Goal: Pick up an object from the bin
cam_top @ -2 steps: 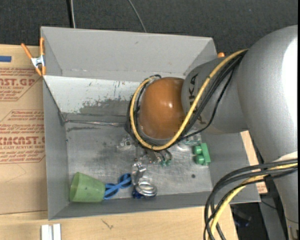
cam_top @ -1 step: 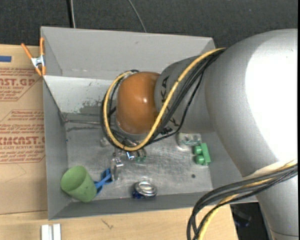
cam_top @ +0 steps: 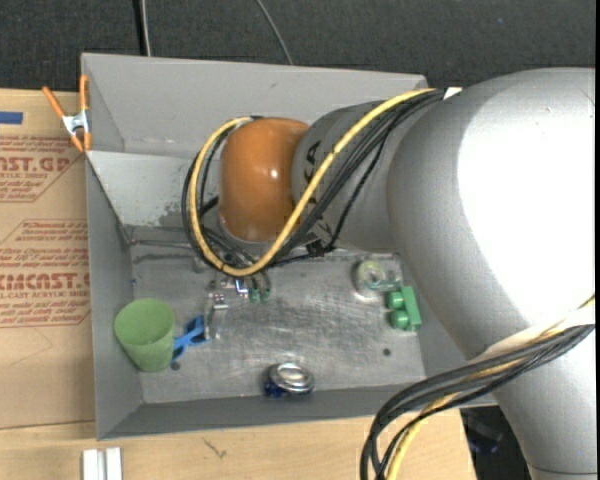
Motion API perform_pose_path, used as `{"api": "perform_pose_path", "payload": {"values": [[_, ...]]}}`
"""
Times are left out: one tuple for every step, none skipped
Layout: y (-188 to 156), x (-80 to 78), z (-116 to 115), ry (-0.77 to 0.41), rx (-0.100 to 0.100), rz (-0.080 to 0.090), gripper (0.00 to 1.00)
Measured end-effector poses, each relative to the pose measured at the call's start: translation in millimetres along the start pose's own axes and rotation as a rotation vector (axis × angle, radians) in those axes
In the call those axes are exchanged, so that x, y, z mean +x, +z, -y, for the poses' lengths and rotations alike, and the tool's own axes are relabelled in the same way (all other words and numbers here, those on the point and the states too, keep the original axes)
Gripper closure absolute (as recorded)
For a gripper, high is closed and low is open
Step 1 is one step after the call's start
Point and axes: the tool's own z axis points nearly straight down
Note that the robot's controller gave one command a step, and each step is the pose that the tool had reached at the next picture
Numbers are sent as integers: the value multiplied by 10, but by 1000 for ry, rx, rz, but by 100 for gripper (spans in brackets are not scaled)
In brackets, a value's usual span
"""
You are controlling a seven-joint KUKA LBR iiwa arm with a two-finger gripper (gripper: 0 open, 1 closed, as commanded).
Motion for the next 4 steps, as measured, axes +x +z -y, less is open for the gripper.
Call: {"api": "perform_pose_path", "payload": {"values": [[3,-149,-54,78,0,1,0],[0,-140,-48,143,-2,3,0],[-14,-47,140,247,-9,13,0],[-10,-19,-62,7,0,15,0]]}}
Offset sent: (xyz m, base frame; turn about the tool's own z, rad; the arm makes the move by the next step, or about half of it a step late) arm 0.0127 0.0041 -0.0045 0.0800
